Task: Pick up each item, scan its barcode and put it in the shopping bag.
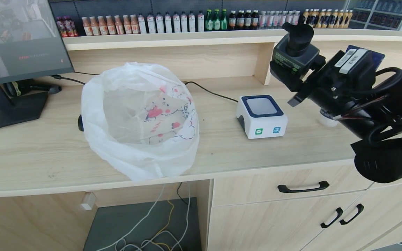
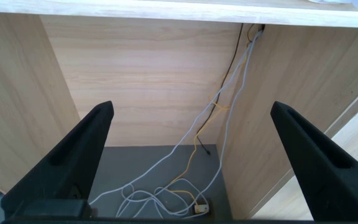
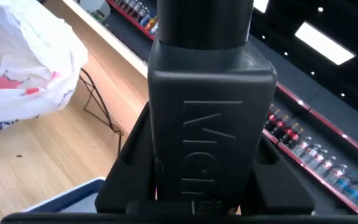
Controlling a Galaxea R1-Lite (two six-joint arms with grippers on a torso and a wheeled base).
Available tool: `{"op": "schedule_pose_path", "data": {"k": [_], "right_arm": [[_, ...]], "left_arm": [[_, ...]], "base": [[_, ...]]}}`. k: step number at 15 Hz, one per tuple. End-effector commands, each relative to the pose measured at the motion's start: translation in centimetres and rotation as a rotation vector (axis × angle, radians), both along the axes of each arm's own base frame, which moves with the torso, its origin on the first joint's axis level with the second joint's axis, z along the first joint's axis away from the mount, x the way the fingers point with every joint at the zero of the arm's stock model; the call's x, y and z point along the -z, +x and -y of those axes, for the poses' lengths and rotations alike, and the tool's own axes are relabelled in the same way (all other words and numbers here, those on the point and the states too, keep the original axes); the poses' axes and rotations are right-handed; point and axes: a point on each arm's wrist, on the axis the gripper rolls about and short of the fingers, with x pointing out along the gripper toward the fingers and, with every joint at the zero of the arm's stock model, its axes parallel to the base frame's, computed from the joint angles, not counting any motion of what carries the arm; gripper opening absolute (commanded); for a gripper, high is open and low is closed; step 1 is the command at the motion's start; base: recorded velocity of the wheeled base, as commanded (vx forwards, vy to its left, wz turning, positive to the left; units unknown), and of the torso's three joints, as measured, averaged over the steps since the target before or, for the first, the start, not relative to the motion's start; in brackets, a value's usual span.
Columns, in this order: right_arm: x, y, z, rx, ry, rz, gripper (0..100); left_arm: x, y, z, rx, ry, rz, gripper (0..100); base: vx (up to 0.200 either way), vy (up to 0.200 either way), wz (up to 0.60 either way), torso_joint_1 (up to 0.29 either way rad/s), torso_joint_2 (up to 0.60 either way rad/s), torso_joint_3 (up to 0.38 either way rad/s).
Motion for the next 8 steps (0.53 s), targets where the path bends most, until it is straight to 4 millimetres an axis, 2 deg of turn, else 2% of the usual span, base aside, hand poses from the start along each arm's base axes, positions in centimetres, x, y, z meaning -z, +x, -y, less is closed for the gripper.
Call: {"op": "schedule_pose_path", "data": {"k": [1, 2, 4, 8], "right_arm": [[1.4, 1.4, 0.0, 0.015, -0.028, -0.018, 0], [2.3, 2.1, 0.0, -0.001, -0.067, -0.017, 0], [1.9, 2.5, 0.6, -0.010, -0.086, 0.013, 0], [3.6, 4.0, 0.3, -0.079, -0.151, 0.002, 0]], "left_arm": [[0.0, 0.0, 0.0, 0.000, 0.000, 0.001, 100], [0.0, 0.0, 0.0, 0.000, 0.000, 0.001, 100], [0.0, 0.0, 0.0, 0.000, 0.000, 0.001, 100], [0.0, 0.0, 0.0, 0.000, 0.000, 0.001, 100]], "base": [[0.000, 0.000, 0.00, 0.000, 0.00, 0.000], [0.000, 0.000, 0.00, 0.000, 0.00, 0.000], [0.000, 0.000, 0.00, 0.000, 0.00, 0.000], [0.000, 0.000, 0.00, 0.000, 0.00, 0.000]]}}
